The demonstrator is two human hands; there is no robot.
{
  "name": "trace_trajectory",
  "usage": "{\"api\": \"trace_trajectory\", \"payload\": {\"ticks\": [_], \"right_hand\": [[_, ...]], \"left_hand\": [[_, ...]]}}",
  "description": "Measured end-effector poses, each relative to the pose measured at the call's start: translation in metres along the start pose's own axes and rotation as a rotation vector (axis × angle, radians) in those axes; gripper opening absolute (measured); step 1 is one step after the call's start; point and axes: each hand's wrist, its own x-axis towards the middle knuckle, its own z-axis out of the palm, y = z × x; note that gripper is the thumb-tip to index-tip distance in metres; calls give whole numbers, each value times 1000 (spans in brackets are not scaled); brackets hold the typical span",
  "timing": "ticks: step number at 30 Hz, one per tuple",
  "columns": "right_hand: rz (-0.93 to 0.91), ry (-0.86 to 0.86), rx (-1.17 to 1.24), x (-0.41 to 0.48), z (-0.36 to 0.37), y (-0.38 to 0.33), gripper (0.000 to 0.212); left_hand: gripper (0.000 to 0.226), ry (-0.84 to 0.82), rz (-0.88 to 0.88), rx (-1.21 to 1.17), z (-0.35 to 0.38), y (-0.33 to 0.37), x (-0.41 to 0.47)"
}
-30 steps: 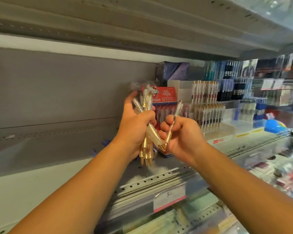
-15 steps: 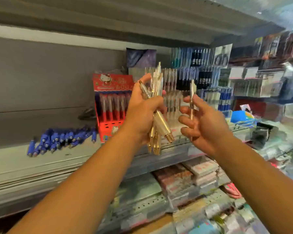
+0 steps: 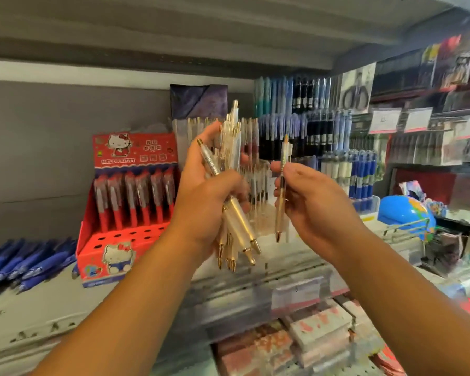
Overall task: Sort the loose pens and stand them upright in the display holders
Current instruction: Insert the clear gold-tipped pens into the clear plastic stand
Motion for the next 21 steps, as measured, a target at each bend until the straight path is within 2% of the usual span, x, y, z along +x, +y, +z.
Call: {"api": "trace_trajectory", "payload": {"ticks": [4,6,10,15,21], "right_hand": [[-145,-76,-217,38,-12,6,20],[-244,-73,-353,54,-16,7,14],[-356,-47,-506,84,-19,18,16],[-311,-117,-565,105,-31,37,22],[-244,-151,-488,115,-46,43,19]], "left_hand": [[82,44,36,-41,-9,-11,23],[82,78,50,-33,-10,-14,29],[83,127,78,9,-10,-18,32],[71,233,78,51,-3,-29,30],[76,240,128,141,5,-40,22]]}}
